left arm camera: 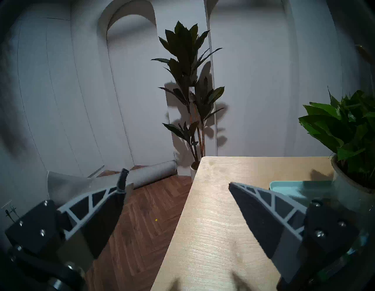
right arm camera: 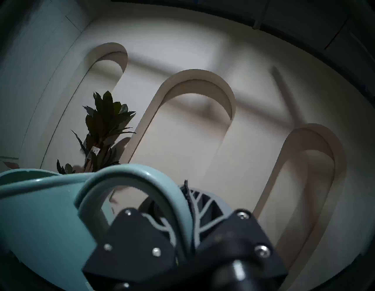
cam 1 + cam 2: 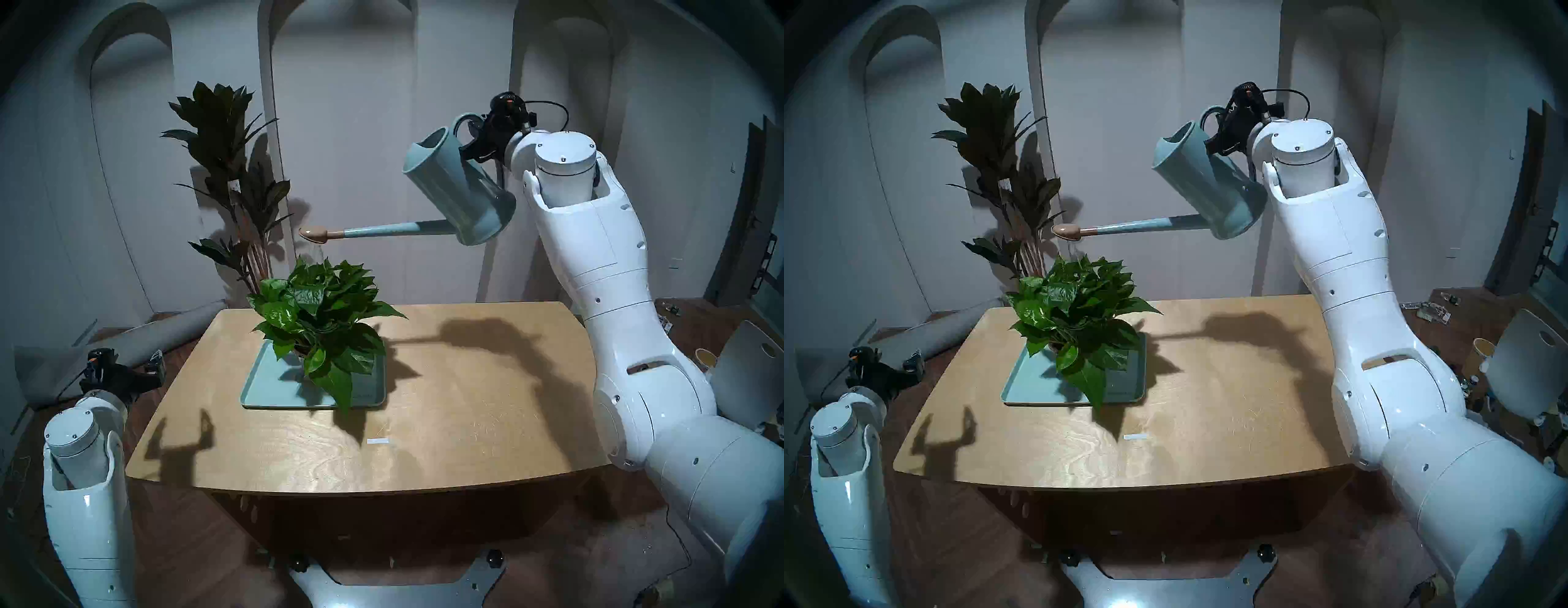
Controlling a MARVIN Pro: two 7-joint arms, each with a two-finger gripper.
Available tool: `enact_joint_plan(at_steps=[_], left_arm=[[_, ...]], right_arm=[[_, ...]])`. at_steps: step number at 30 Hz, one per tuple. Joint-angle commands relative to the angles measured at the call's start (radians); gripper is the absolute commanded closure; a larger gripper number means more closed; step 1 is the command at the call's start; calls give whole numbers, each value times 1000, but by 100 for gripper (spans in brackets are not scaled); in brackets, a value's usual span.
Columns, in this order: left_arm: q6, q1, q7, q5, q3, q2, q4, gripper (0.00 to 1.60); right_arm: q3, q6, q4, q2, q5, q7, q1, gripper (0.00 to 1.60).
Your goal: Pick up the watering can and pour water into the potted plant, then put the can down
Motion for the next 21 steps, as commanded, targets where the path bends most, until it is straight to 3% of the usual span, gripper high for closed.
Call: enact_joint_plan(at_steps=[1, 11, 21], left_arm=[[-5, -9, -2, -1, 1, 7, -19, 0], [-6, -9, -2, -1, 1, 7, -23, 0], [-6, -7, -3, 0, 0, 6, -30, 0]], right_arm=[[27, -15, -61, -29, -20, -3, 107, 160], [56, -17, -117, -16, -56, 26, 135, 160], [122, -10, -146, 74, -41, 105, 148, 160]])
